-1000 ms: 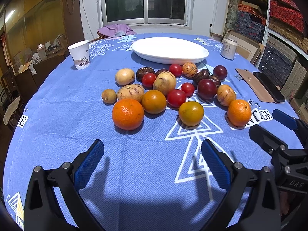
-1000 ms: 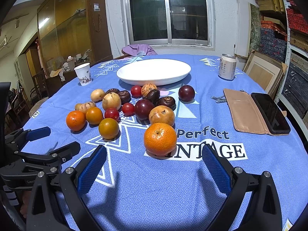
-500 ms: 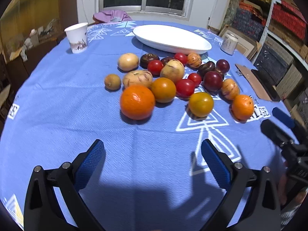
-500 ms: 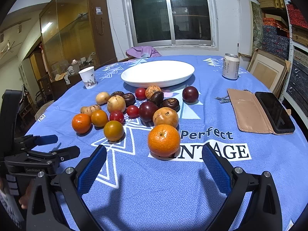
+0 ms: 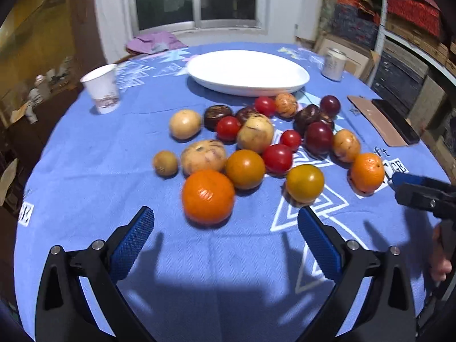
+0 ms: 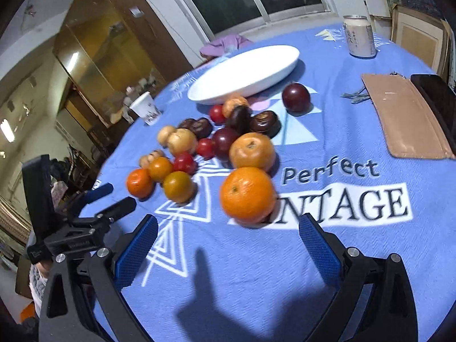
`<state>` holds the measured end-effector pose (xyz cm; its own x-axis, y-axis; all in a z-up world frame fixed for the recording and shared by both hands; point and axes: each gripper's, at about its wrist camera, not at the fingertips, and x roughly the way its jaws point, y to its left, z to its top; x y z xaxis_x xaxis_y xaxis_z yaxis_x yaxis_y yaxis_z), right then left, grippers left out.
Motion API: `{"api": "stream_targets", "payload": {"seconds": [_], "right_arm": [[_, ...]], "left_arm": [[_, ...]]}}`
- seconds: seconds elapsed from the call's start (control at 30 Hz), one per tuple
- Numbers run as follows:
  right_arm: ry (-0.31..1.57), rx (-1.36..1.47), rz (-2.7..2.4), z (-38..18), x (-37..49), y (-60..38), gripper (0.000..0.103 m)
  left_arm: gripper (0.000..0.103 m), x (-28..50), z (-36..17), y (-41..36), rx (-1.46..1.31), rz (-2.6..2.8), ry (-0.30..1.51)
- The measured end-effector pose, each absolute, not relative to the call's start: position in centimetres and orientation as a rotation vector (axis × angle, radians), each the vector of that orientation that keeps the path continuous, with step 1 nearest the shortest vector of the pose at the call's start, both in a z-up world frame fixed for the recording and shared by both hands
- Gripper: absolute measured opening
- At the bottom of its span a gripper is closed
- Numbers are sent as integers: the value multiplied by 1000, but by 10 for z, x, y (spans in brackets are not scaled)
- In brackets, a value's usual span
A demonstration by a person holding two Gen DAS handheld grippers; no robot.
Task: Organize fruits
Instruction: 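Grasp a large orange with the left tool while the right tool grasps another orange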
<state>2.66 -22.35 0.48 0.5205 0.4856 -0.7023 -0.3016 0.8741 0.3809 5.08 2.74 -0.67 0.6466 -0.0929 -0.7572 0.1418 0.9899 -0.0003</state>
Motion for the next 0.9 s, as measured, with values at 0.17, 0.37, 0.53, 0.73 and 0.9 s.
{"api": "stream_targets", "payload": {"seconds": [0.17,0.37,0.53,0.73,0.9], "right_arm": [[902,57,488,11,32,-210,100],[838,-75,453,17,39,-194,100],[831,-108,434,11,46,-189,98],[884,-7,484,4,56,-199,82],[906,0,517,2,57,-197,77]], "left_arm": [[99,70,-16,28,48,-148,887],[99,78,-21,35,3,-141,880],[99,82,-28,32,15,-163,903],[99,82,-29,30,3,-185,906],[84,86,-29,35,-19,-178,914]]}}
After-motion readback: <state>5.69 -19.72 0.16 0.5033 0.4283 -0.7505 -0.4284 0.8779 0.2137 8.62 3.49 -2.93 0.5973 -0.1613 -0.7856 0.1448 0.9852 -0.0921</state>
